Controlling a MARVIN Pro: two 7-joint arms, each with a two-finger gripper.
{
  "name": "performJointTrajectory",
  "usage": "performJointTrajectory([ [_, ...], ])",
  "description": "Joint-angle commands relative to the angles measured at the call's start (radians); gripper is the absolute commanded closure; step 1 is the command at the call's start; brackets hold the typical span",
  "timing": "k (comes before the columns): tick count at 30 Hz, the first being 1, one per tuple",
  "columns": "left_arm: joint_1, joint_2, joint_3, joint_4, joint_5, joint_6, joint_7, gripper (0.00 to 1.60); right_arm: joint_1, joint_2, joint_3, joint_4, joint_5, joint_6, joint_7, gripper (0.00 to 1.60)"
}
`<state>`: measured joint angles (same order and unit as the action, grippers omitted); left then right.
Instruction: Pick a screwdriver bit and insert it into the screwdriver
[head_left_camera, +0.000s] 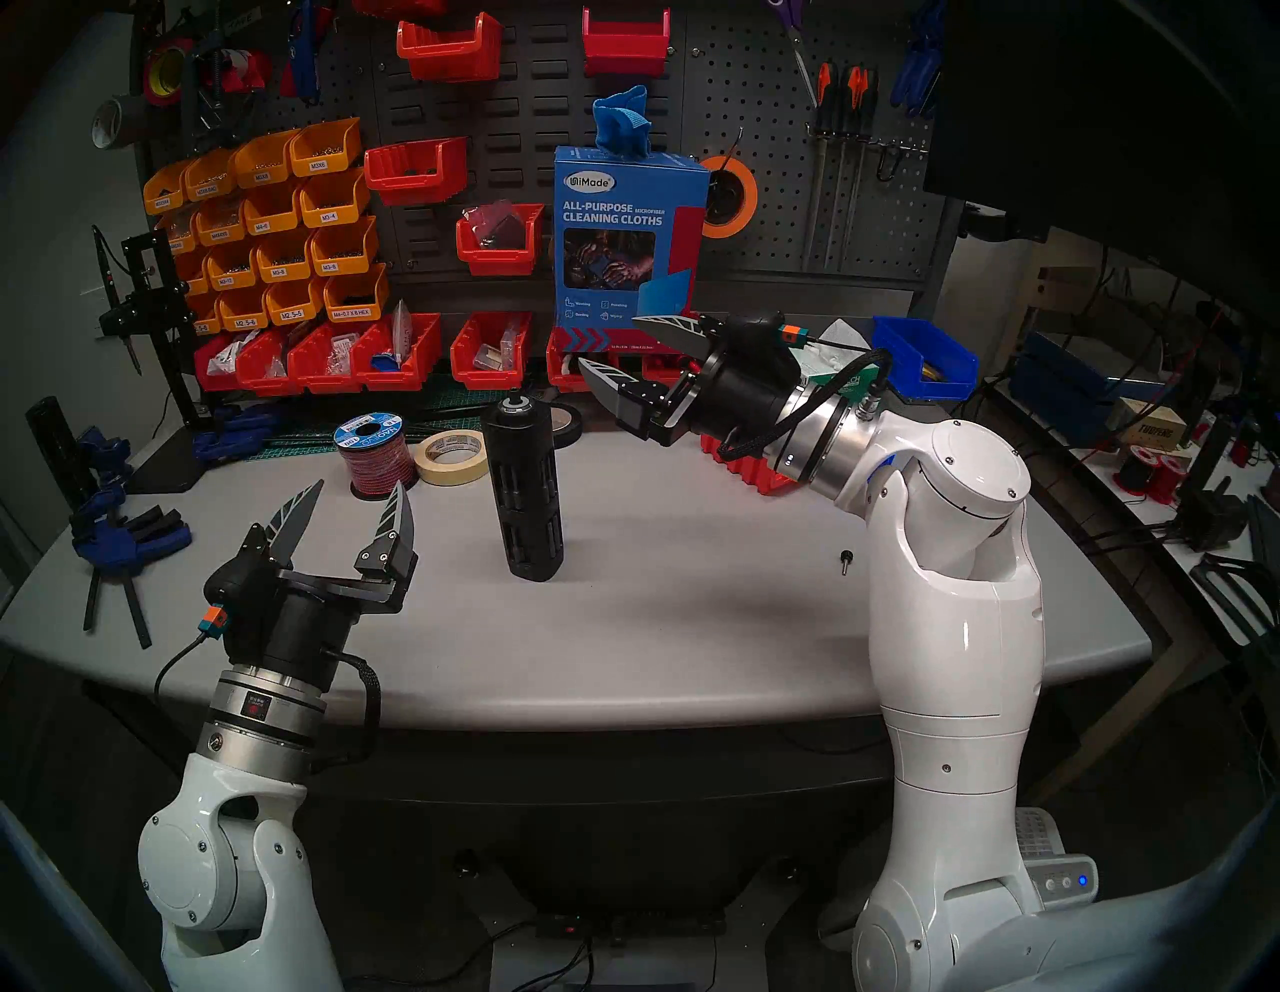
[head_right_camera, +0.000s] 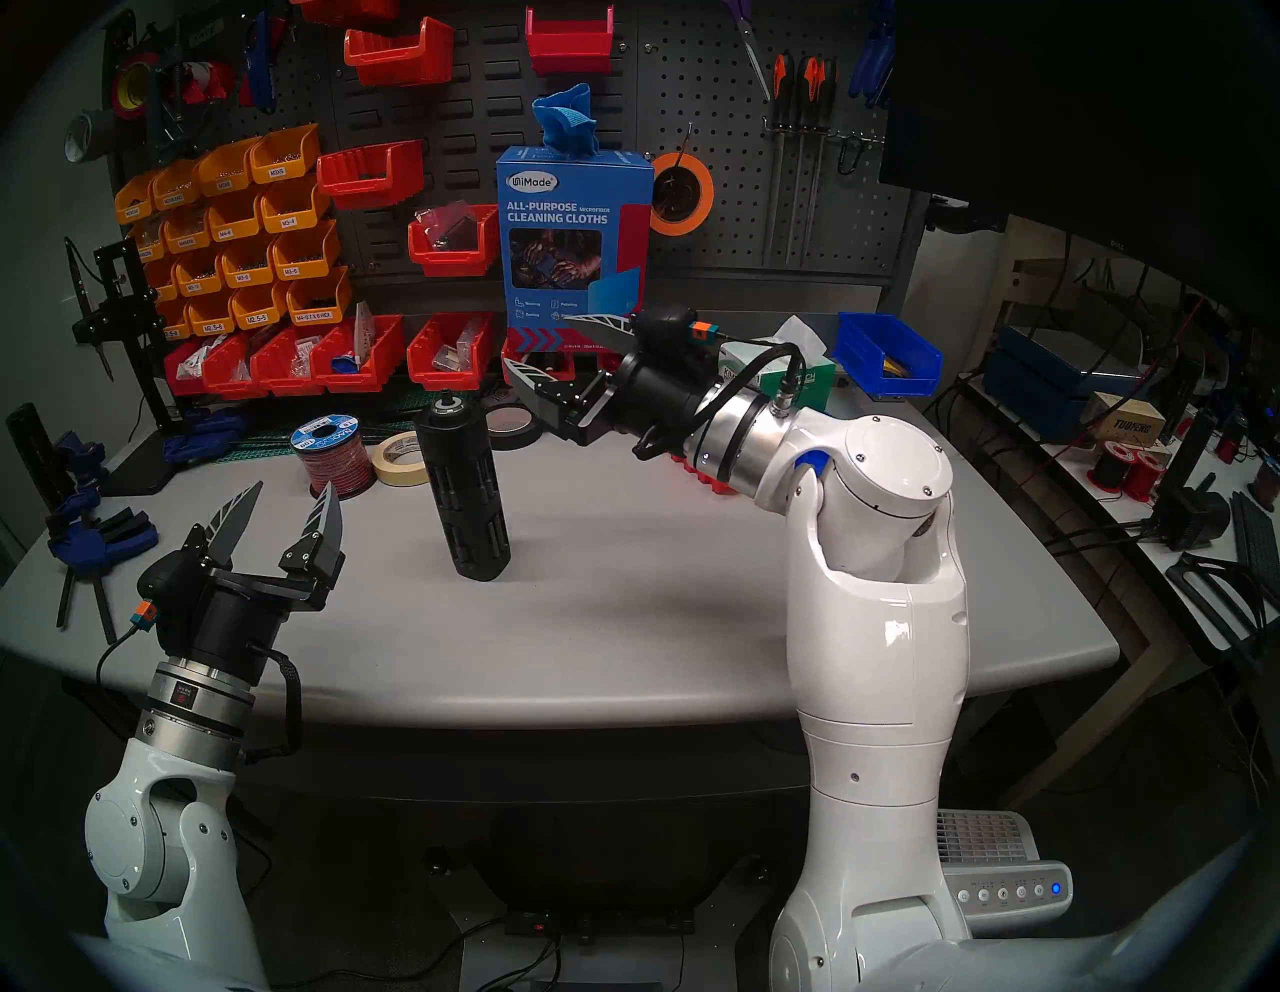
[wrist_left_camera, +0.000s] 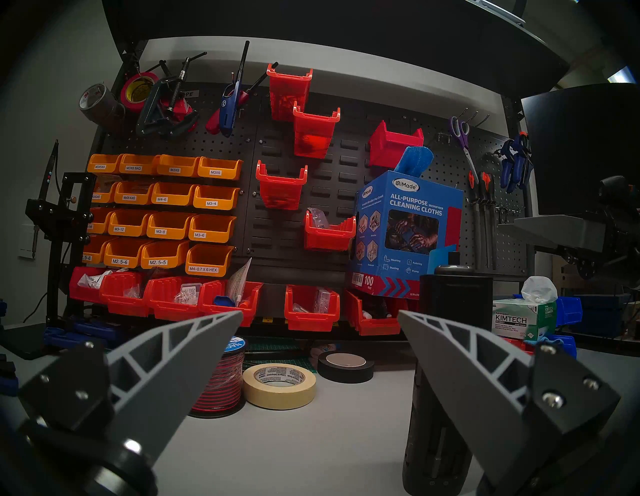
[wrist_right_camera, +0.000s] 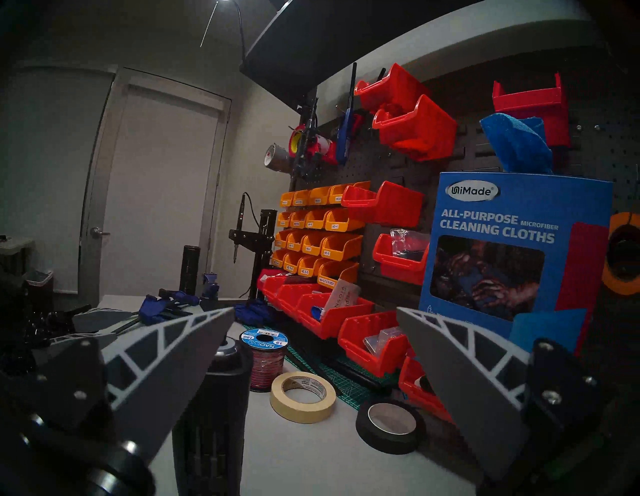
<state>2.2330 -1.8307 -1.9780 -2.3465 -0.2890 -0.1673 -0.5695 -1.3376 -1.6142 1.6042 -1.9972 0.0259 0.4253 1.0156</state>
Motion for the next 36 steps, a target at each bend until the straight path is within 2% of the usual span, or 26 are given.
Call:
performJointTrajectory([
  [1, -0.002, -0.002, -0.001, -0.033, -0.002, -0.007, 0.001, 0.0, -0.019, -0.037, 0.009, -0.052, 0.032, 0.034, -0.005, 0.0],
  [12, -0.002, -0.002, -0.001, -0.033, -0.002, -0.007, 0.001, 0.0, -0.02, -0.044, 0.012, -0.048, 0.041, 0.041, -0.005, 0.0],
  [13, -0.002, -0.002, -0.001, -0.033, -0.002, -0.007, 0.001, 0.0, -0.023, -0.045, 0.008, -0.047, 0.046, 0.034, -0.025, 0.0],
  [14, -0.002, -0.002, -0.001, -0.033, -0.002, -0.007, 0.001, 0.0, -0.025, -0.043, 0.0, -0.045, 0.032, 0.035, -0.009, 0.0],
  [20, -0.003, -0.002, -0.001, -0.033, -0.002, -0.007, 0.001, 0.0, -0.102, -0.012, -0.064, -0.055, 0.053, -0.033, -0.07, 0.0],
  [26, -0.003, -0.002, -0.001, -0.033, -0.002, -0.007, 0.001, 0.0, -0.164, 0.002, -0.091, -0.072, 0.041, -0.115, -0.139, 0.0],
  [36, -0.002, -0.002, -0.001, -0.033, -0.002, -0.007, 0.001, 0.0, -0.225, 0.012, -0.112, -0.104, 0.069, -0.124, -0.181, 0.0],
])
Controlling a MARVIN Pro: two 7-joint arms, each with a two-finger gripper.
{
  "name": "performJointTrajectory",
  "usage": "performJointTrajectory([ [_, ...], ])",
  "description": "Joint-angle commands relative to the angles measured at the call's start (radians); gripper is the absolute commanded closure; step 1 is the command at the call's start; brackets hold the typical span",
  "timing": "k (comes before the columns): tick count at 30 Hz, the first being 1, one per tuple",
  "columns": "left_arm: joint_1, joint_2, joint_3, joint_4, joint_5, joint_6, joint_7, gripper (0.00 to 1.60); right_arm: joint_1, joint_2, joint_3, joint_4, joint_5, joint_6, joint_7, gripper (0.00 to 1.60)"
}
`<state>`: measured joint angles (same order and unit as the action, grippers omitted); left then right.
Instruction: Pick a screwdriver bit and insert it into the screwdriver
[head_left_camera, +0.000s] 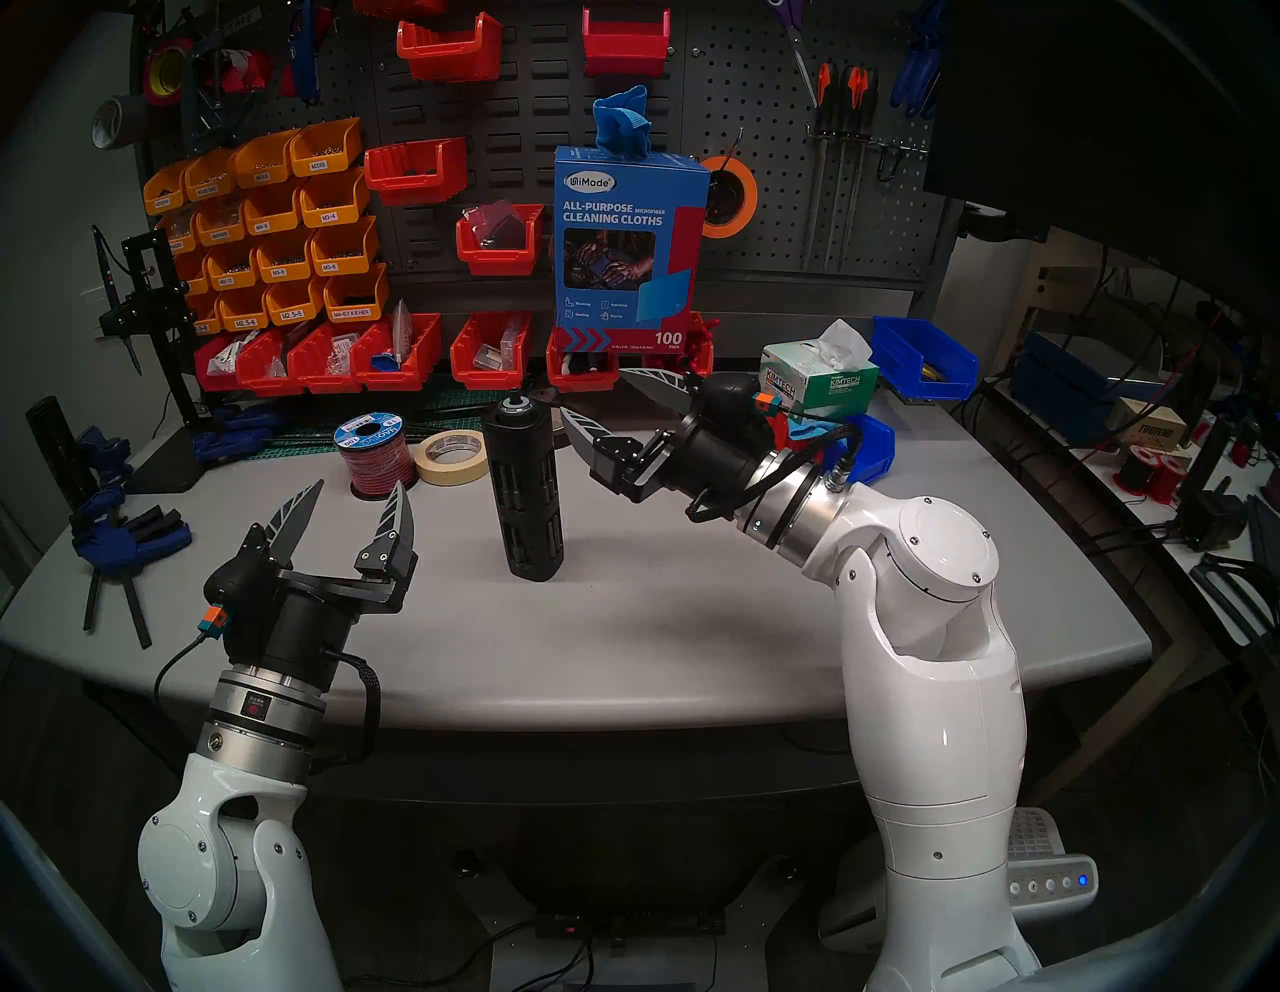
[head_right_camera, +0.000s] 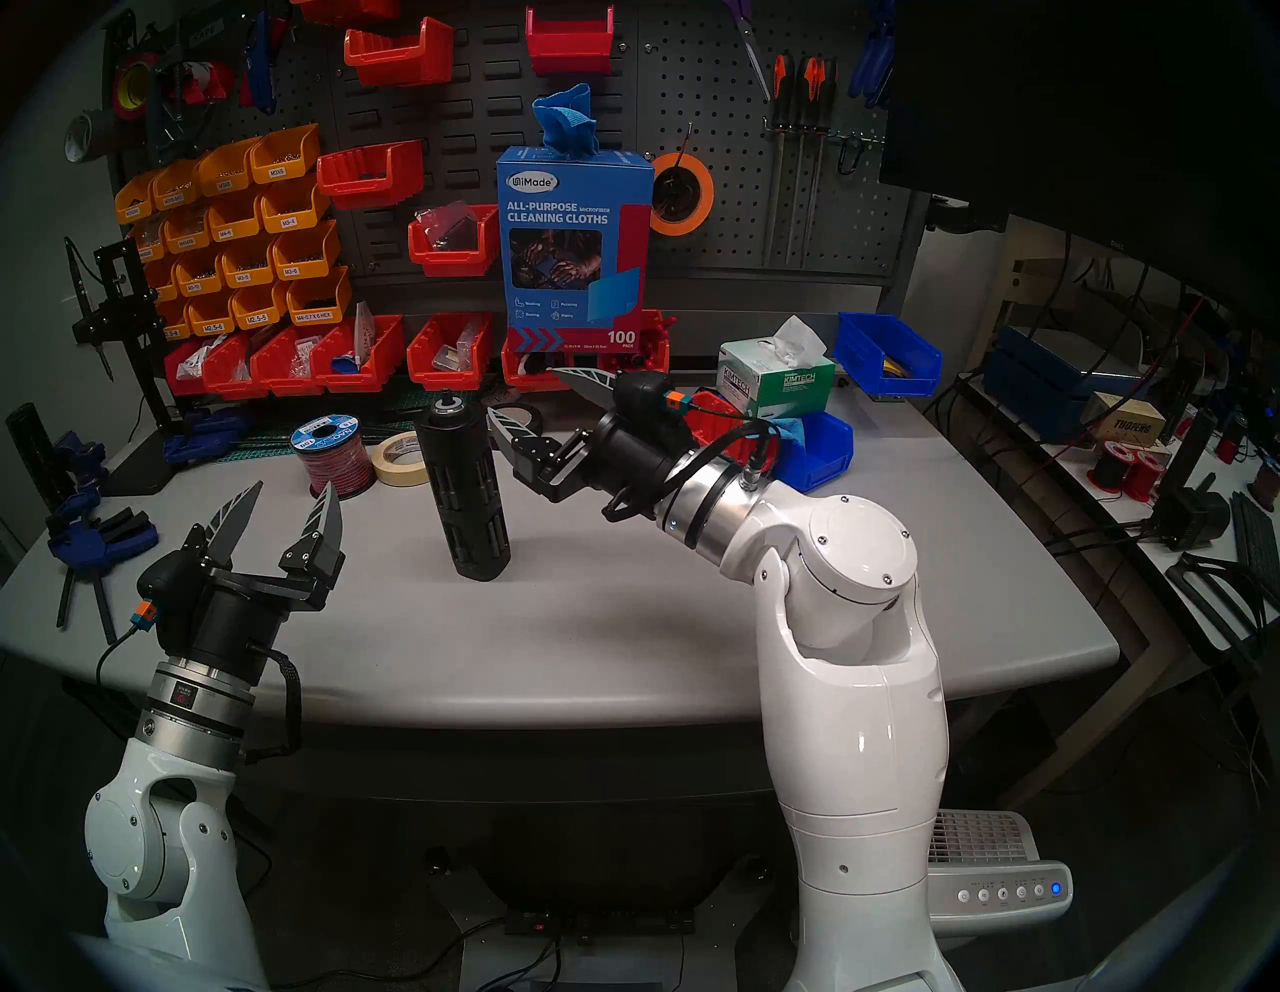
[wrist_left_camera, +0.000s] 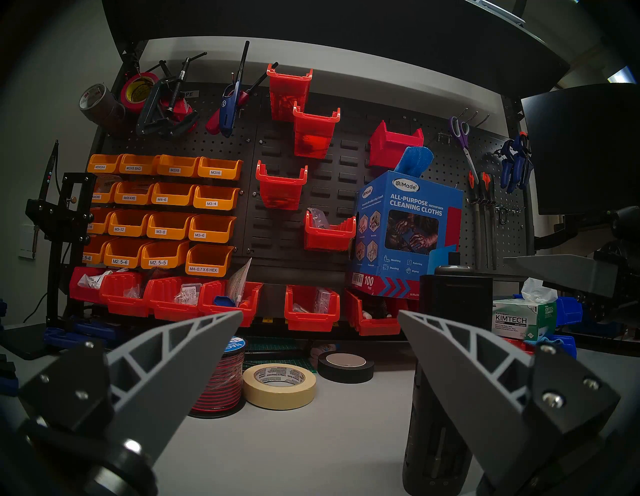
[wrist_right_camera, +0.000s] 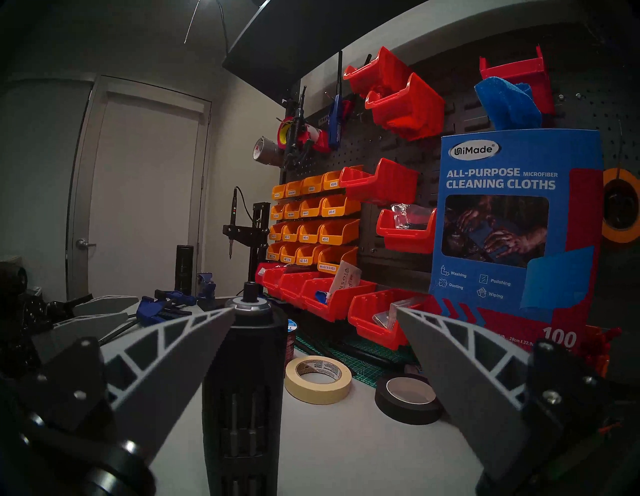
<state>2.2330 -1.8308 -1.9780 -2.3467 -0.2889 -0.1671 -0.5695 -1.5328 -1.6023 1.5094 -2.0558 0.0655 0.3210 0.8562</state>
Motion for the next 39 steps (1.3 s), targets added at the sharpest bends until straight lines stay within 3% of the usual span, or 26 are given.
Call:
performJointTrajectory([
  [1, -0.002, -0.002, -0.001, -0.033, -0.002, -0.007, 0.001, 0.0, -0.034, 0.0, -0.022, -0.044, 0.03, -0.02, -0.024, 0.0],
  [20, -0.002, -0.002, -0.001, -0.033, -0.002, -0.007, 0.001, 0.0, -0.087, 0.011, -0.017, -0.006, 0.066, -0.015, -0.009, 0.0],
  [39, -0.003, -0.002, -0.001, -0.033, -0.002, -0.007, 0.001, 0.0, -0.051, 0.0, -0.01, 0.051, 0.084, -0.033, -0.013, 0.0],
])
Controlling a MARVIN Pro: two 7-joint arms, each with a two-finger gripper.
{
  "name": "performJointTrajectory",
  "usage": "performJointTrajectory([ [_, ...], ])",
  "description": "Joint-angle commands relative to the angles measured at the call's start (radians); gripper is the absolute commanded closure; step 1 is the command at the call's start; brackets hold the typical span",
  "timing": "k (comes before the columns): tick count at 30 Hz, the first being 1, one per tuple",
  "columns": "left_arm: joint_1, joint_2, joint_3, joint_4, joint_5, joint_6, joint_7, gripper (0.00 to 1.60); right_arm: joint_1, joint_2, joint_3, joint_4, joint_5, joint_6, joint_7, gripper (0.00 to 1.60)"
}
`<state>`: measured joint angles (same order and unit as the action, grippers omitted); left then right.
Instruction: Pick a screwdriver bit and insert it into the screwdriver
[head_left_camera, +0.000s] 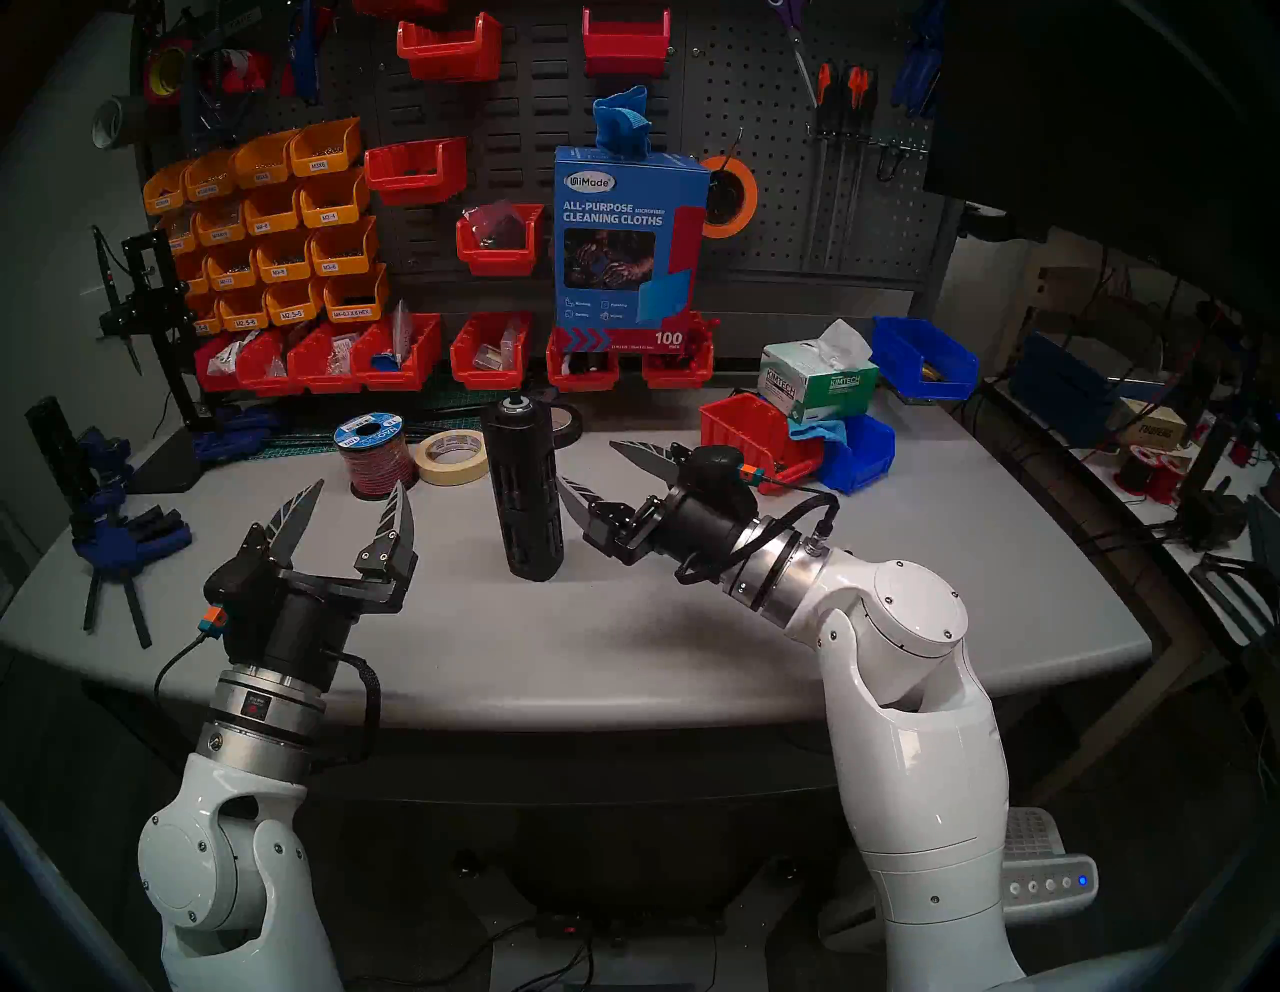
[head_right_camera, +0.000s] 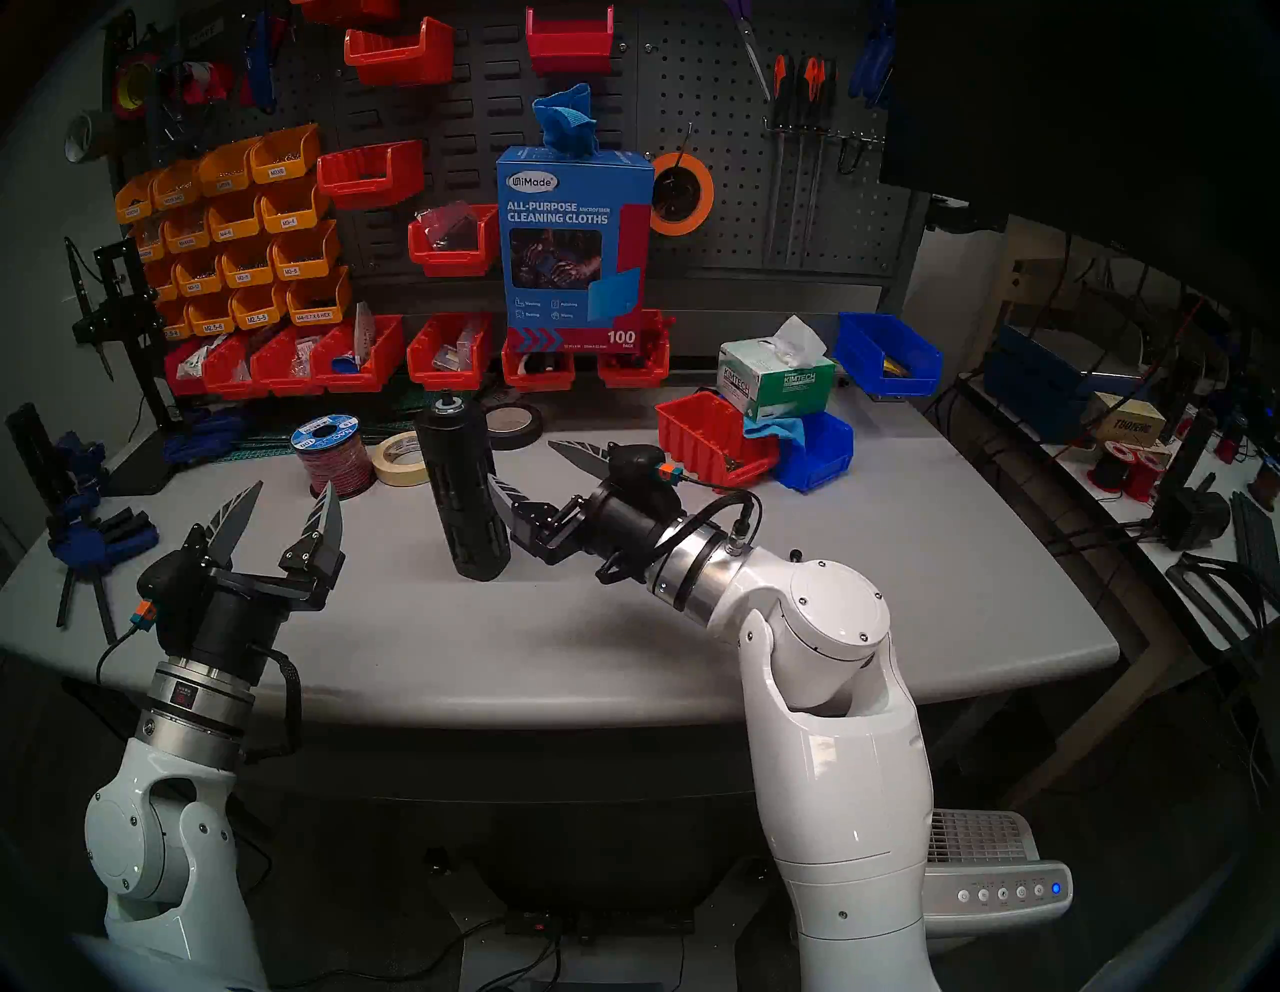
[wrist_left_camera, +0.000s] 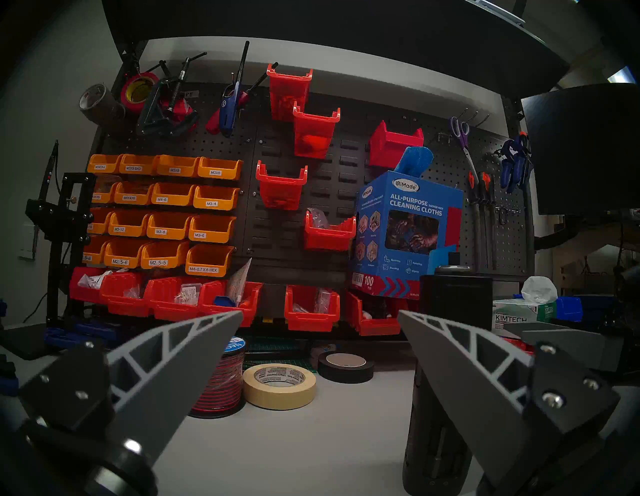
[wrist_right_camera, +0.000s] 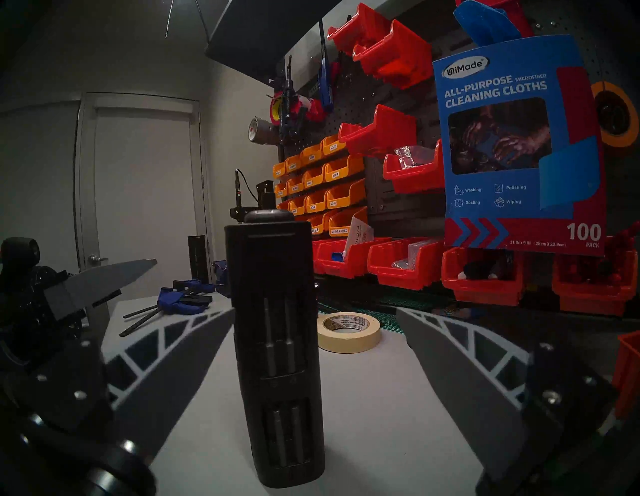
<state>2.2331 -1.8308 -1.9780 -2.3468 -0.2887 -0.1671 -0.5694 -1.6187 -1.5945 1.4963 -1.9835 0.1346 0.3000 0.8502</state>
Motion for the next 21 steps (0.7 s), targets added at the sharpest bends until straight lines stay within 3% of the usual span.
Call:
performJointTrajectory([
  [1, -0.003, -0.002, -0.001, -0.032, -0.002, -0.007, 0.001, 0.0, 0.035, -0.008, 0.003, -0.021, 0.015, -0.012, -0.007, 0.0],
  [7, -0.003, -0.002, -0.001, -0.032, -0.002, -0.007, 0.001, 0.0, 0.035, -0.008, 0.003, -0.02, 0.016, -0.014, -0.009, 0.0],
  [21, -0.002, -0.002, -0.001, -0.033, -0.002, -0.007, 0.001, 0.0, 0.006, 0.061, 0.044, -0.02, 0.031, 0.007, 0.071, 0.0],
])
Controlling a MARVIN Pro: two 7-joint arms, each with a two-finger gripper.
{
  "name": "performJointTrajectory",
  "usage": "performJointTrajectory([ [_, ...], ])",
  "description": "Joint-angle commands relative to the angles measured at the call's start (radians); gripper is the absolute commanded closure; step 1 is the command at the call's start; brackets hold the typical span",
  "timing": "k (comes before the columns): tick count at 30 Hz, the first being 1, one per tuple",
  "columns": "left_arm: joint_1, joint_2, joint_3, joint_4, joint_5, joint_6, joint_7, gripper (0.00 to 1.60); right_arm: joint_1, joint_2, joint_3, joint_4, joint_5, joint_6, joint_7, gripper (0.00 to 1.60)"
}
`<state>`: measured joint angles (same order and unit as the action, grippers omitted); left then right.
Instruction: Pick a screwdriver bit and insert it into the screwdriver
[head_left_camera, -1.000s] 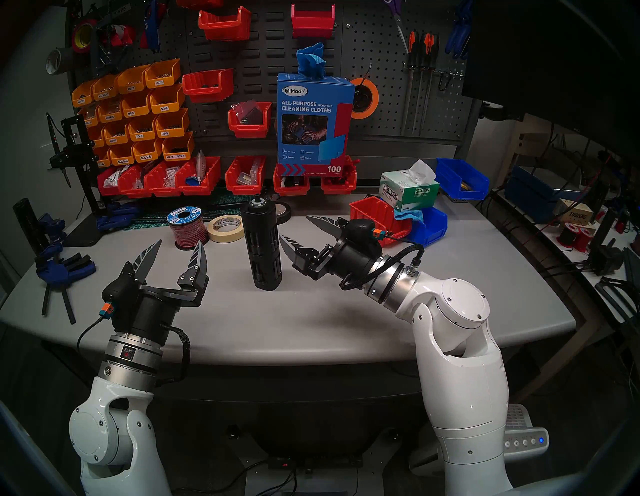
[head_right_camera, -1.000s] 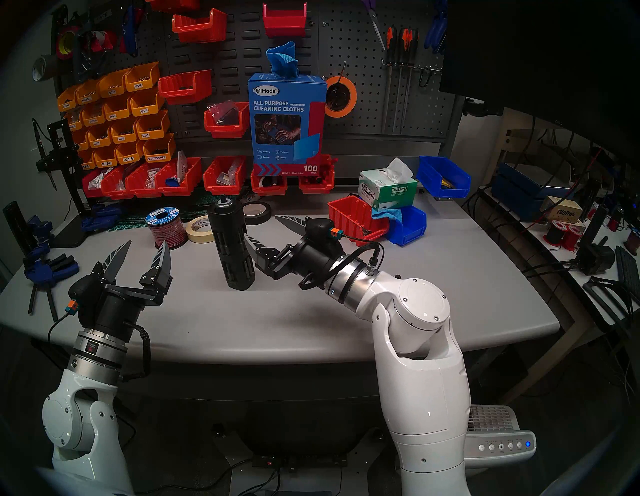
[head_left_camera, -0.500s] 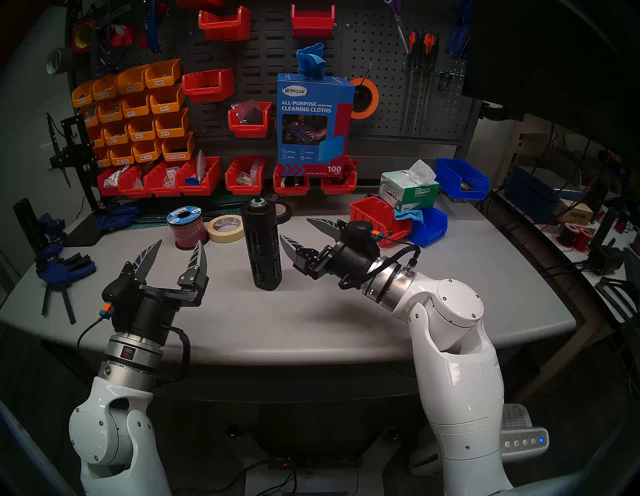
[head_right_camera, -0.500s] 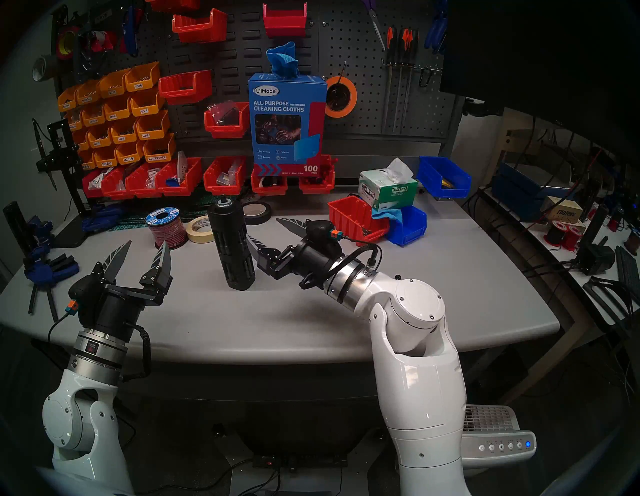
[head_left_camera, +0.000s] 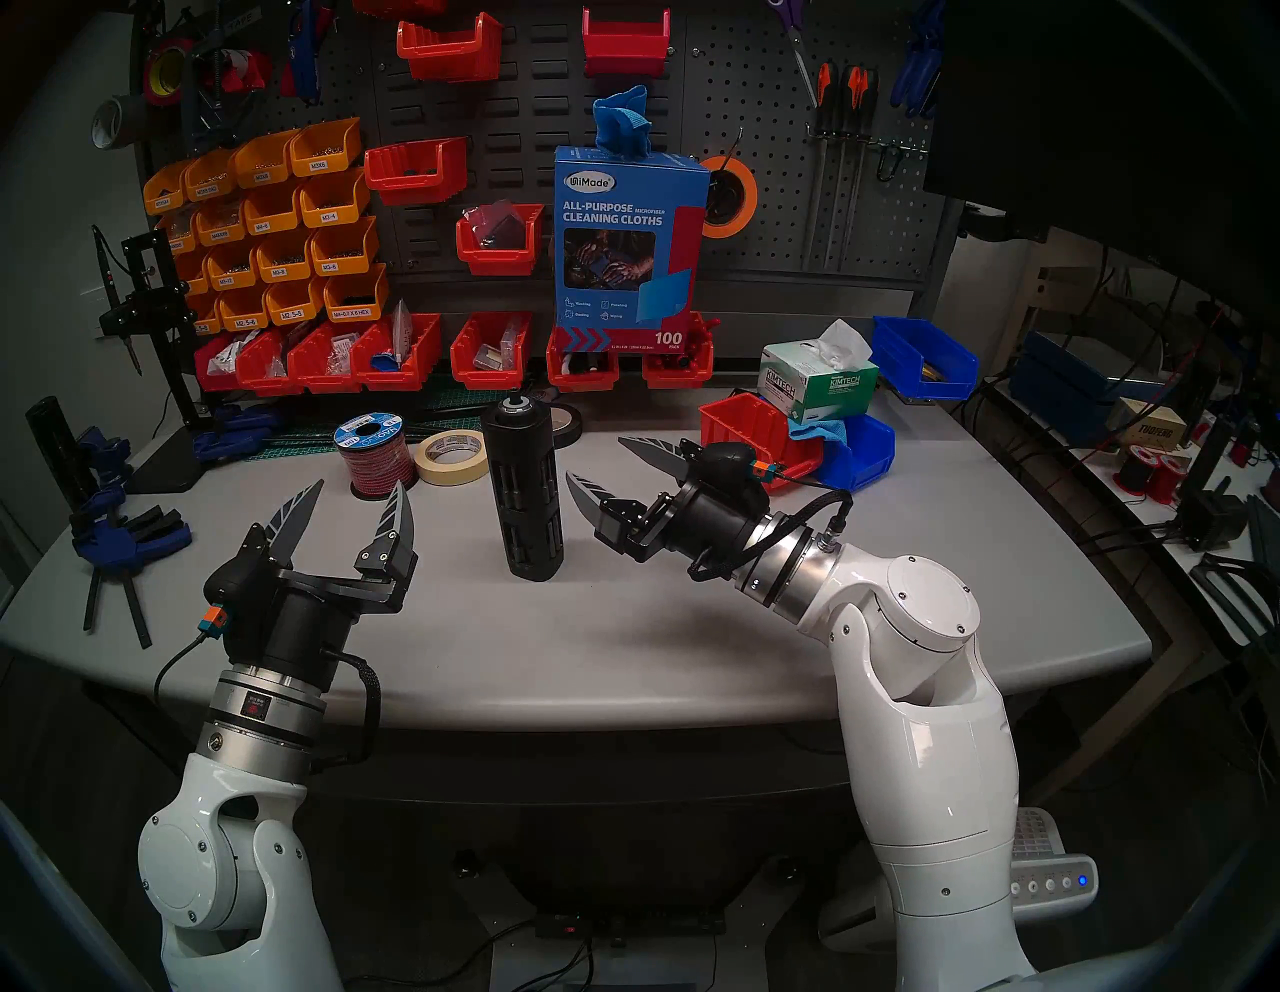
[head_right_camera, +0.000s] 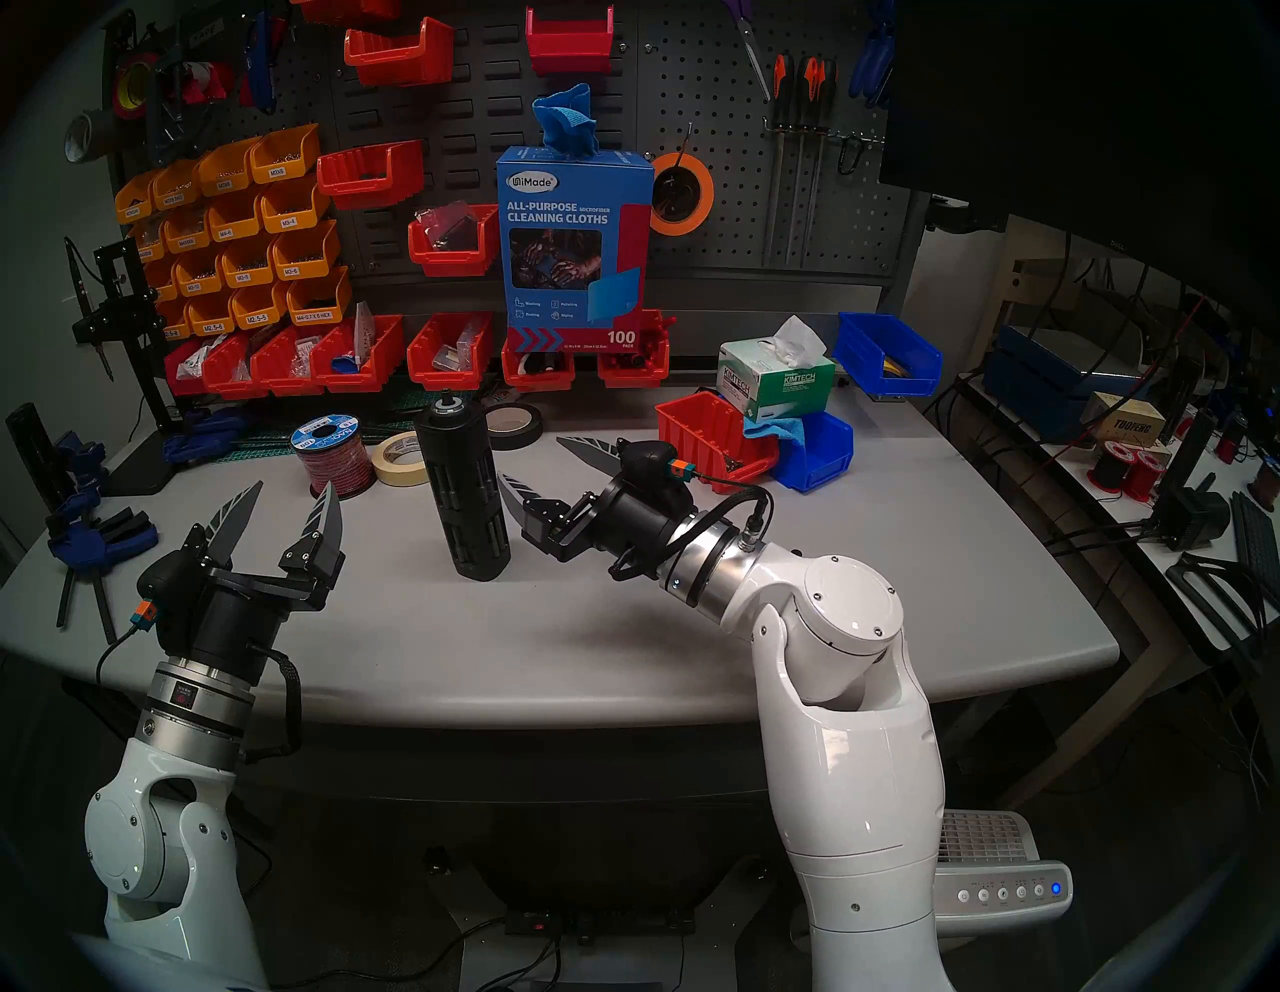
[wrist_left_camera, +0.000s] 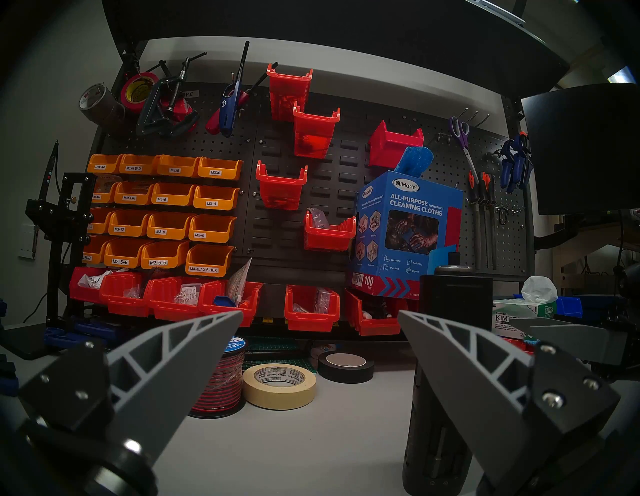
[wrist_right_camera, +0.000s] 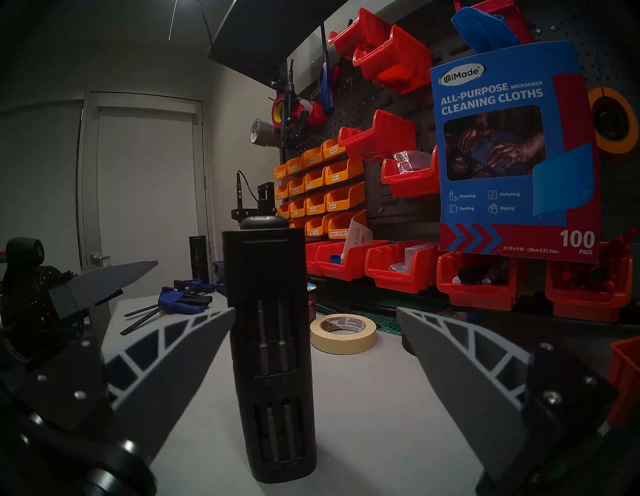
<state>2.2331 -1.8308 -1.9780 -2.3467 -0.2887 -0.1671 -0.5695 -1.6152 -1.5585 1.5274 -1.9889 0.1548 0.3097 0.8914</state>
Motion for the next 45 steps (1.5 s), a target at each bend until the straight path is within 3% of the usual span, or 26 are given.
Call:
performJointTrajectory([
  [1, -0.002, -0.002, -0.001, -0.033, -0.002, -0.007, 0.001, 0.0, 0.003, 0.027, 0.015, -0.008, 0.01, -0.007, 0.033, 0.0],
  [7, -0.002, -0.002, -0.001, -0.033, -0.002, -0.007, 0.001, 0.0, 0.019, 0.045, -0.001, 0.032, -0.014, -0.038, 0.052, 0.0],
  [20, -0.003, -0.001, -0.001, -0.032, -0.002, -0.007, 0.001, 0.0, 0.078, 0.013, -0.025, 0.142, -0.027, -0.089, 0.051, 0.1],
  [22, -0.003, -0.001, -0.001, -0.032, -0.002, -0.007, 0.001, 0.0, 0.085, 0.011, -0.025, 0.151, -0.024, -0.092, 0.055, 0.35],
  [24, -0.003, -0.001, -0.001, -0.032, -0.002, -0.007, 0.0, 0.0, 0.091, 0.01, -0.026, 0.157, -0.022, -0.093, 0.06, 0.46],
  [25, -0.003, -0.001, -0.001, -0.032, -0.002, -0.007, 0.001, 0.0, 0.093, 0.01, -0.026, 0.158, -0.022, -0.094, 0.061, 0.81],
  [29, -0.003, -0.001, -0.001, -0.032, -0.002, -0.007, 0.001, 0.0, 0.097, 0.009, -0.027, 0.162, -0.018, -0.096, 0.069, 0.97],
  [34, -0.003, -0.002, -0.001, -0.033, -0.002, -0.007, 0.001, 0.0, 0.095, 0.007, -0.031, 0.17, -0.014, -0.09, 0.078, 1.03],
  [42, -0.002, -0.002, -0.001, -0.033, -0.002, -0.007, 0.001, 0.0, 0.098, 0.002, -0.043, 0.2, -0.015, -0.087, 0.09, 0.98],
  [45, -0.003, -0.002, -0.001, -0.033, -0.002, -0.007, 0.001, 0.0, 0.1, 0.0, -0.046, 0.207, -0.016, -0.086, 0.092, 0.88],
])
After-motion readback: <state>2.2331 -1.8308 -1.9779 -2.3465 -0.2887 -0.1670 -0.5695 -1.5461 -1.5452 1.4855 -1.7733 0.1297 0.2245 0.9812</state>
